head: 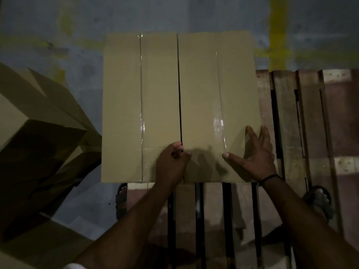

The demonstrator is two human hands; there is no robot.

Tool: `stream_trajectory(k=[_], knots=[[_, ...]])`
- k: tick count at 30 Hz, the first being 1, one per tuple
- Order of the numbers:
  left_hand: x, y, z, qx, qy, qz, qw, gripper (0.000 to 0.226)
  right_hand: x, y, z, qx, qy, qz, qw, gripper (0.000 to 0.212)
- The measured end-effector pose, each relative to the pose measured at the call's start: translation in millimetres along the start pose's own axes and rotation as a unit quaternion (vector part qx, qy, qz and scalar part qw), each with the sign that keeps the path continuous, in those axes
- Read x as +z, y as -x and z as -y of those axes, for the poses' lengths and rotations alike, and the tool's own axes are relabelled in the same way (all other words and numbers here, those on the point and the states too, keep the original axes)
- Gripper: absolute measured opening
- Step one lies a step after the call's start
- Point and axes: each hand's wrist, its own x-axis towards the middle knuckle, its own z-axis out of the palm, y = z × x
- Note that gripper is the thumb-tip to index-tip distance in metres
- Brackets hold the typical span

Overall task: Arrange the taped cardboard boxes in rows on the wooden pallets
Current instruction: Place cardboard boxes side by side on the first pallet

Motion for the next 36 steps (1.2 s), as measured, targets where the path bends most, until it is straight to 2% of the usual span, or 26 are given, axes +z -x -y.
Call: stream_trajectory(k=[3, 5, 6, 7, 10, 13, 16, 20, 23, 26, 30, 33, 36], knots=[[0.9, 2.8, 4.1, 0.013, -0.010, -0.012, 1.000, 0.044, 2.7, 1.7, -0.7, 0.001, 0.018, 0.017, 1.000, 0.125], [2.6, 5.8, 7.3, 0.066, -0.041, -0.030, 0.997, 0.046, 6.5, 3.6, 0.4, -0.002, 0.043, 0.030, 0.999, 0.128], [3.5, 8.0, 8.4, 0.102, -0.091, -0.026, 0.990, 0.051, 8.4, 4.2, 1.6, -0.003, 0.054, 0.034, 0.998, 0.130], [3.9, 11.3, 9.4, 0.138, -0.169, -0.013, 0.976, 0.058, 9.8, 4.7, 2.8, -0.003, 0.061, 0.036, 0.997, 0.132], [5.2, 24.0, 15.3, 0.238, -0.385, 0.015, 0.892, 0.087, 15.1, 5.4, 6.5, 0.001, 0.082, 0.037, 0.996, 0.133], [8.2, 34.8, 25.6, 0.241, -0.455, 0.063, 0.855, 0.120, 20.8, 6.3, 10.0, 0.005, 0.107, 0.033, 0.994, 0.133], [7.7, 35.8, 33.4, 0.233, -0.496, 0.096, 0.831, 0.132, 26.1, 6.1, 12.2, 0.007, 0.121, 0.030, 0.992, 0.132], [4.5, 27.6, 38.0, 0.264, -0.511, 0.072, 0.815, 0.120, 28.7, 5.6, 13.1, 0.010, 0.147, 0.028, 0.989, 0.132], [2.5, 26.1, 40.4, 0.272, -0.526, 0.082, 0.802, 0.114, 27.9, 5.5, 15.1, 0.016, 0.173, 0.045, 0.984, 0.132], [2.3, 31.3, 24.0, 0.240, -0.551, 0.112, 0.791, 0.111, 17.6, 6.5, 24.1, 0.031, 0.200, 0.075, 0.977, 0.131], [-11.1, 35.2, -15.8, 0.185, -0.554, 0.172, 0.793, 0.107, -12.8, 32.9, 62.4, 0.018, 0.222, 0.121, 0.967, 0.116], [-42.4, 49.7, -53.9, 0.250, -0.559, 0.131, 0.780, 0.105, -28.8, 72.2, 110.1, -0.019, 0.253, 0.132, 0.958, 0.107], [-92.5, 69.1, -101.1, 0.278, -0.554, 0.156, 0.769, 0.095, -52.7, 125.4, 160.1, -0.058, 0.304, 0.112, 0.944, 0.100]])
